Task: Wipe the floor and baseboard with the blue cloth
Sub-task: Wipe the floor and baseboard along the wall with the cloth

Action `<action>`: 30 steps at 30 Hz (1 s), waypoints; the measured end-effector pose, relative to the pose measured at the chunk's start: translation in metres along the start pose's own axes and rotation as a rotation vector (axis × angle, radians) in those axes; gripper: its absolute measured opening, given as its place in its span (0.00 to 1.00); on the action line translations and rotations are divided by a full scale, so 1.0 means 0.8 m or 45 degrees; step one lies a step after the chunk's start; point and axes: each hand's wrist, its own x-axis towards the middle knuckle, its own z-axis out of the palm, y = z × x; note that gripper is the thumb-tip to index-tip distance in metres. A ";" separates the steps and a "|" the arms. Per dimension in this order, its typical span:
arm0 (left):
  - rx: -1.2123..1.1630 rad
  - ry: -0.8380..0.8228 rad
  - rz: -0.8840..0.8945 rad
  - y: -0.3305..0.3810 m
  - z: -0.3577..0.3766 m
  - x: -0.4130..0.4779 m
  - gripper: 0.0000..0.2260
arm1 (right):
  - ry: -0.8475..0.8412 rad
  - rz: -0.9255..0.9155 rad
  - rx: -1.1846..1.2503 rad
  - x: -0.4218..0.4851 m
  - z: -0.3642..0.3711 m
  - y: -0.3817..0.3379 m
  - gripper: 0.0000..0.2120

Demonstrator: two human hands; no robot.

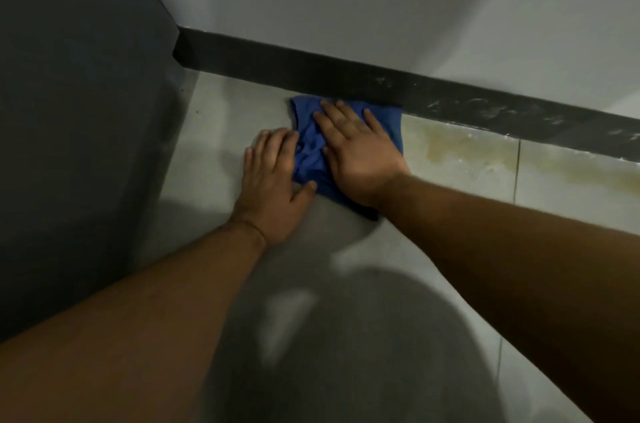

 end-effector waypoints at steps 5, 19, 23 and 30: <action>-0.016 -0.043 0.002 -0.001 -0.002 -0.001 0.37 | 0.060 0.125 0.053 -0.008 0.000 0.008 0.28; 0.071 -0.157 -0.011 -0.003 0.004 0.002 0.45 | 0.114 0.403 0.106 -0.023 -0.006 -0.004 0.31; 0.114 -0.217 -0.009 -0.004 0.002 0.004 0.52 | 0.063 0.196 0.116 -0.048 -0.003 0.008 0.29; 0.244 -0.227 0.012 -0.004 0.010 0.001 0.67 | 0.136 0.381 0.067 -0.048 0.003 0.024 0.31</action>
